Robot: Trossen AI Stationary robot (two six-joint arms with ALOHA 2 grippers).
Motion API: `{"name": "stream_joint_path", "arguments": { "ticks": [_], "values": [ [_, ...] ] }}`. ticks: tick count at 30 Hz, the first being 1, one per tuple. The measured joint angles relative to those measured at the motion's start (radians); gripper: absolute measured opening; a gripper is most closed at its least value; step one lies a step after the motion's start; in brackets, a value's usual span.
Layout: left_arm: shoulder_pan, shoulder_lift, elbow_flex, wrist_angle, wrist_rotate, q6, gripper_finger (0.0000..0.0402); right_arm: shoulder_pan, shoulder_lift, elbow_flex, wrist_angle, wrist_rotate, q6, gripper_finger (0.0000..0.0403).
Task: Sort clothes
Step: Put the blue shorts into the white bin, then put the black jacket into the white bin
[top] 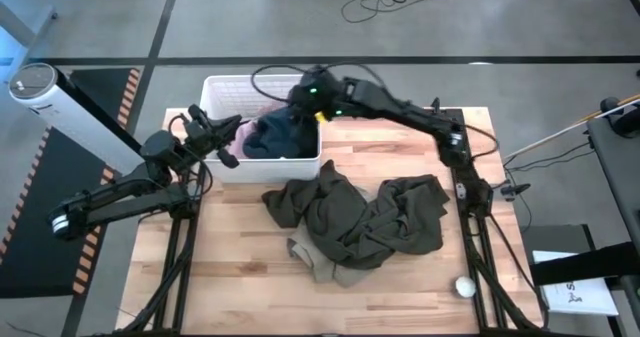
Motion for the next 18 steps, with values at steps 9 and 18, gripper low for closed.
{"name": "stream_joint_path", "arguments": {
  "ticks": [9,18],
  "values": [
    [0.000,-0.008,0.000,-0.001,0.059,0.000,0.0000,0.100,-0.271,-0.004,-0.314,0.065,-0.034,0.0072],
    [0.000,-0.009,0.000,-0.003,0.085,0.000,0.0000,0.256,-0.329,-0.208,-0.562,0.107,0.073,0.0135]
  ]
}}
